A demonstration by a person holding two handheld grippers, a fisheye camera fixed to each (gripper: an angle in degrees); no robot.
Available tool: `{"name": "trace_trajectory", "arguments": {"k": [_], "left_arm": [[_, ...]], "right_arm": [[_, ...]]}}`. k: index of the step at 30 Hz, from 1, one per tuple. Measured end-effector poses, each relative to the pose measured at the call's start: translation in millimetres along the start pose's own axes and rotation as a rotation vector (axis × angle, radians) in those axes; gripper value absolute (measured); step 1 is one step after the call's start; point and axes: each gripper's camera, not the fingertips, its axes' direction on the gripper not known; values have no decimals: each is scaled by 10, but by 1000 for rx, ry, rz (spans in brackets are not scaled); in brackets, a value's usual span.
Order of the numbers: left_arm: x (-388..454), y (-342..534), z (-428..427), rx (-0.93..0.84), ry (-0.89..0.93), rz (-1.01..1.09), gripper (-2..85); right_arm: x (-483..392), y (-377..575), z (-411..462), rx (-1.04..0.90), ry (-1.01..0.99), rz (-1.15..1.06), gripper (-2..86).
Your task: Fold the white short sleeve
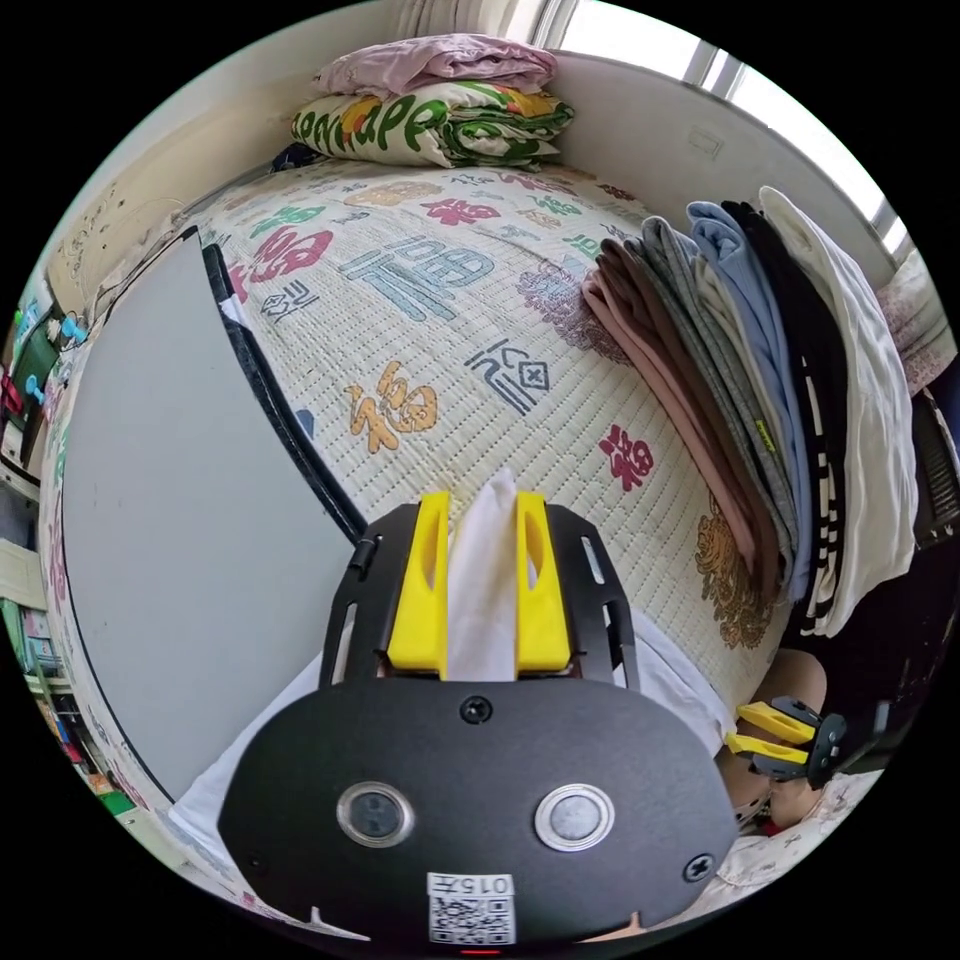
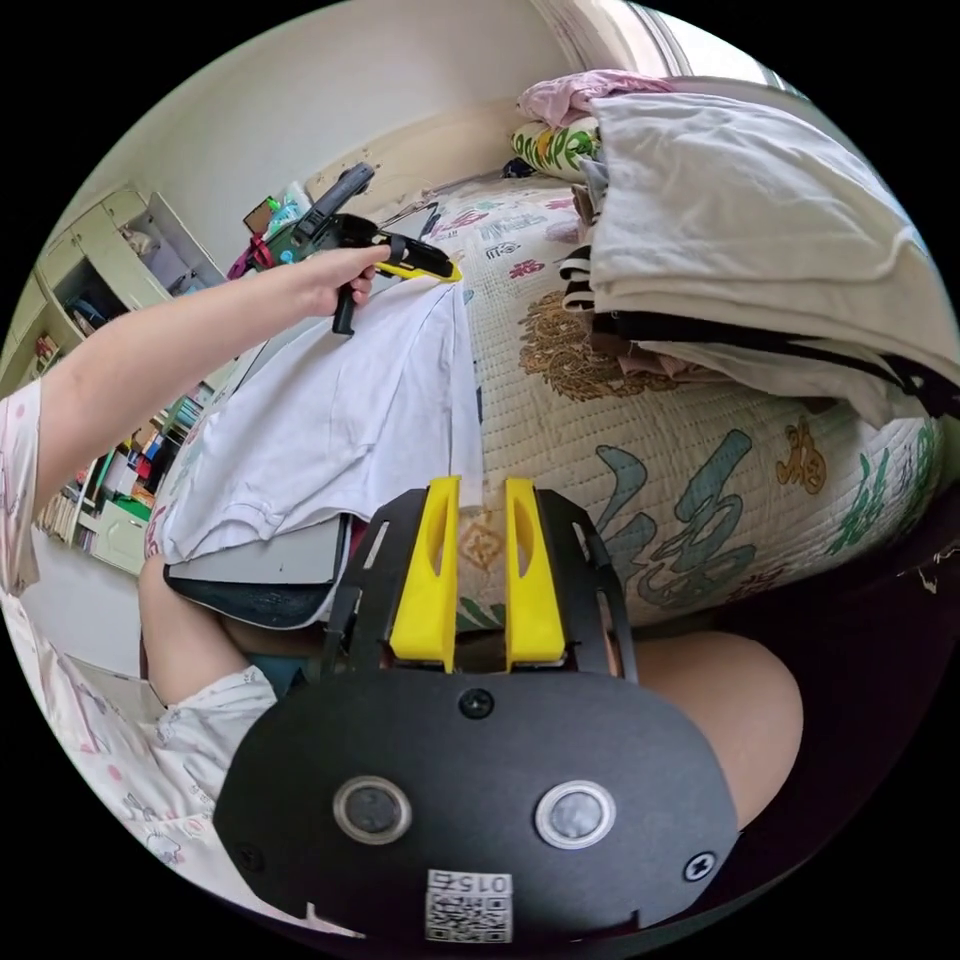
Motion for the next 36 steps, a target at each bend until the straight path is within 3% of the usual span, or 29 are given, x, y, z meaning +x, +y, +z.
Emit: {"name": "trace_trajectory", "arguments": {"k": [10, 14, 17, 23, 36], "left_arm": [[176, -136, 21, -47, 11, 25, 19], [178, -83, 54, -42, 23, 28, 13], [184, -14, 113, -30, 32, 22, 12], [170, 130, 281, -16, 52, 16, 10], [116, 665, 789, 33, 88, -8, 6]], "right_arm": [[-31, -37, -240, -13, -17, -55, 45], [258, -104, -411, -41, -221, 11, 92], [594, -121, -565, 41, -310, 140, 107], [1209, -180, -551, 40, -523, 334, 87], [1460, -147, -279, 15, -452, 239, 69]]}}
